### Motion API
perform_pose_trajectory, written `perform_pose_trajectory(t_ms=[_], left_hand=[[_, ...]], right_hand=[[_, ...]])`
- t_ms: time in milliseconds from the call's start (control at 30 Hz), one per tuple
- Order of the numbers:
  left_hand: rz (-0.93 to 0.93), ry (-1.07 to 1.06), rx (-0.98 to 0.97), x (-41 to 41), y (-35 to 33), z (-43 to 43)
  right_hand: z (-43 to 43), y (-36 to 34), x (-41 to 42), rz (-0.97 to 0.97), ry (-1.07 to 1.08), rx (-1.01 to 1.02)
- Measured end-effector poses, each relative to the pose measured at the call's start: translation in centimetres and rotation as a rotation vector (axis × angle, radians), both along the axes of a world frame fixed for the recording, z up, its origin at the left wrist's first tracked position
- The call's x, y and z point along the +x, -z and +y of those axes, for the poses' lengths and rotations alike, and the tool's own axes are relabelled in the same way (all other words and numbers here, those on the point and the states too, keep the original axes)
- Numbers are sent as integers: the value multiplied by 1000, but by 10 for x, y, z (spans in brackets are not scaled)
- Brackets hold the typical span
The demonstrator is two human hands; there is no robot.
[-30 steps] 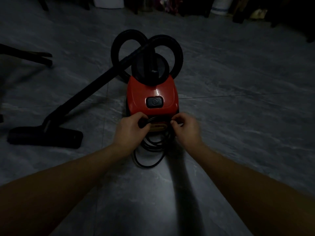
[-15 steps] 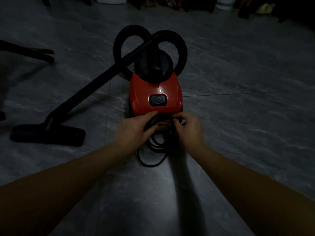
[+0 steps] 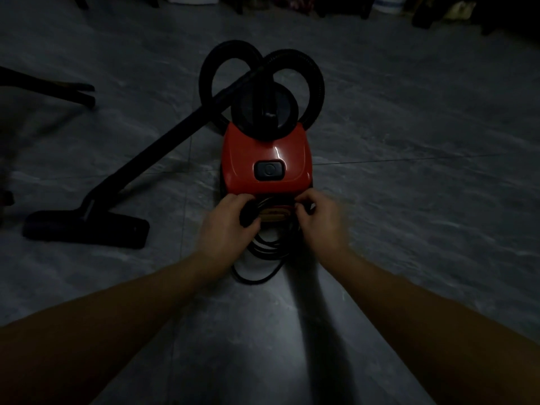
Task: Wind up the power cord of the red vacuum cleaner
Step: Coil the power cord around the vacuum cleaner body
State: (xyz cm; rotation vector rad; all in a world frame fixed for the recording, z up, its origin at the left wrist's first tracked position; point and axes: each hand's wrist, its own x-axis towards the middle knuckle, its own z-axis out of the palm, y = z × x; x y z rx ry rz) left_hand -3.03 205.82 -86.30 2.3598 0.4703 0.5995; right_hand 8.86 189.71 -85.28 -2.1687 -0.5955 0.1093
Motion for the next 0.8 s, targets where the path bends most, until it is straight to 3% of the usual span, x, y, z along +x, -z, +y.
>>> perform_pose_trajectory(t_ms=[133, 400, 533, 633, 700, 800], left_hand=[[-14, -122, -250, 0, -7, 0], [32, -95, -206, 7, -20, 13], [118, -97, -508, 10, -26, 24], [134, -71, -618, 10, -29, 27], [132, -65, -595, 10, -27, 28], [104, -44, -308, 7, -18, 24]], right_hand=[[1, 0, 0, -13, -3, -19], [-2, -4, -1, -41, 9, -18], [-1, -6, -1, -43, 13, -16], [-2, -8, -2, -46, 23, -23], [-1, -8, -2, -50, 31, -24], [1, -9, -3, -28, 71, -8]])
